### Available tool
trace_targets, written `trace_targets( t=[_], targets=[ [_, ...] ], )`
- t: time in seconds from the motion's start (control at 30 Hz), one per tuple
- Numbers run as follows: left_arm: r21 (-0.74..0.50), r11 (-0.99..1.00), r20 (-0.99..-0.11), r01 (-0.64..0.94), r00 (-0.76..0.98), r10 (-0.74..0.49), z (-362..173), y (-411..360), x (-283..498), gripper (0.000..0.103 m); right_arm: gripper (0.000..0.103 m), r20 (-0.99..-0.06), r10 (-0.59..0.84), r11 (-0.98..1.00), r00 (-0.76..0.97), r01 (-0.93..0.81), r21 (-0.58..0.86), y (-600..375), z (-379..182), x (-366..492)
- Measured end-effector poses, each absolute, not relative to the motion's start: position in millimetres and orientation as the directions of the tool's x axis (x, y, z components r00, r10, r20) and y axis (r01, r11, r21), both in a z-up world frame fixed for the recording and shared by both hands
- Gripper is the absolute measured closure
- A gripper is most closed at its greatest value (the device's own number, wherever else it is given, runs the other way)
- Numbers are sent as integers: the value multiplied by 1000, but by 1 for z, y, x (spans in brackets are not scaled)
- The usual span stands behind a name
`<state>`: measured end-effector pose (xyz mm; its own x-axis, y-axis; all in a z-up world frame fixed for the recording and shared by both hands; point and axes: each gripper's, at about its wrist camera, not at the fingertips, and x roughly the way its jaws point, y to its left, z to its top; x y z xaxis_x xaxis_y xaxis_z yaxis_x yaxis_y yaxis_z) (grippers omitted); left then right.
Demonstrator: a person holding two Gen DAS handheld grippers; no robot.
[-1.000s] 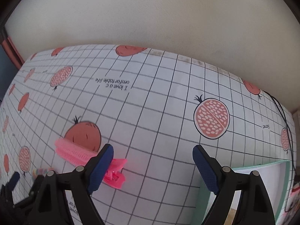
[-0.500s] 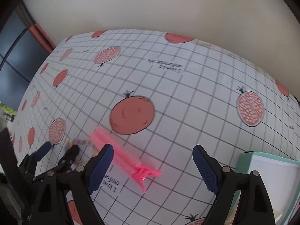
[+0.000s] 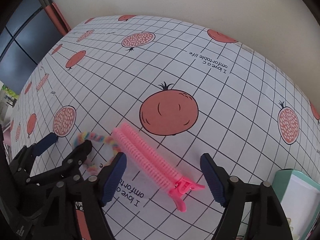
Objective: Organize objects
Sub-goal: 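Close the left tool on the fuzzy ring while the right tool grasps the pink roller clip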
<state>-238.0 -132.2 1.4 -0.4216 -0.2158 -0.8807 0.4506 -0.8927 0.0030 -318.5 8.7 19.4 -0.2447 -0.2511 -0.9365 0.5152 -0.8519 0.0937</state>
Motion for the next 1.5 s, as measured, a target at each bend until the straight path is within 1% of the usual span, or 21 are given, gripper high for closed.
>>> trace_targets(
  t=[0.13,0.2,0.27,0.43,0.67,0.8,0.83,0.87,0.9,0.93,0.97,1.0,1.03,1.17,1.23,1.33,1.4,1.47,1.5],
  targets=[
    [1,-893,-881,449,-423,-214,1,-133,-238,15,35,-932,-232,-892,-279,444,89,18,19,-325],
    [1,-895,-880,445,-425,-212,0,-133,-239,15,37,-930,-223,-911,-293,401,92,25,19,-328],
    [0,-898,-879,440,-428,-210,0,-133,-239,15,41,-928,-222,-924,-298,369,102,31,19,-330],
    [-1,-916,-872,401,-449,-196,0,-124,-240,15,42,-928,-229,-919,-294,379,107,34,20,-329],
    [1,-933,-870,360,-460,-178,1,-110,-241,15,56,-925,-237,-919,-297,377,114,37,19,-326],
    [0,-935,-869,355,-462,-175,1,-109,-241,16,60,-924,-235,-919,-302,377,110,38,19,-322],
    [-1,-936,-868,353,-465,-174,1,-109,-241,19,60,-924,-234,-920,-303,377,109,38,19,-321],
    [-1,-937,-866,351,-468,-175,2,-108,-241,26,61,-924,-233,-920,-305,377,108,39,19,-320],
    [-1,-937,-865,349,-471,-174,3,-108,-241,30,61,-924,-231,-920,-305,377,106,39,19,-319],
    [-2,-937,-863,348,-474,-175,4,-107,-241,38,62,-924,-229,-920,-306,377,103,40,20,-318],
    [-2,-939,-863,345,-475,-173,4,-107,-242,43,62,-925,-227,-920,-305,378,101,40,20,-318],
    [-2,-941,-862,340,-477,-170,5,-106,-241,44,62,-925,-226,-920,-305,379,100,40,20,-317],
    [-2,-942,-861,335,-480,-168,5,-104,-241,48,63,-925,-226,-919,-306,380,99,41,20,-315],
    [-4,-946,-859,324,-485,-163,7,-102,-240,67,63,-923,-225,-918,-311,386,94,43,20,-311],
    [-5,-949,-858,316,-489,-158,8,-100,-240,73,65,-925,-220,-917,-309,389,88,43,20,-308],
    [-8,-951,-856,308,-494,-153,8,-97,-240,78,68,-927,-216,-916,-306,393,83,45,20,-301],
    [-12,-952,-855,306,-496,-148,8,-97,-241,84,71,-928,-212,-915,-306,397,78,46,20,-295],
    [-19,-951,-856,307,-497,-143,8,-98,-241,91,73,-928,-216,-915,-303,394,85,50,20,-291],
    [-20,-952,-856,306,-497,-141,8,-98,-241,92,73,-928,-217,-916,-302,391,87,51,20,-288]
  ],
)
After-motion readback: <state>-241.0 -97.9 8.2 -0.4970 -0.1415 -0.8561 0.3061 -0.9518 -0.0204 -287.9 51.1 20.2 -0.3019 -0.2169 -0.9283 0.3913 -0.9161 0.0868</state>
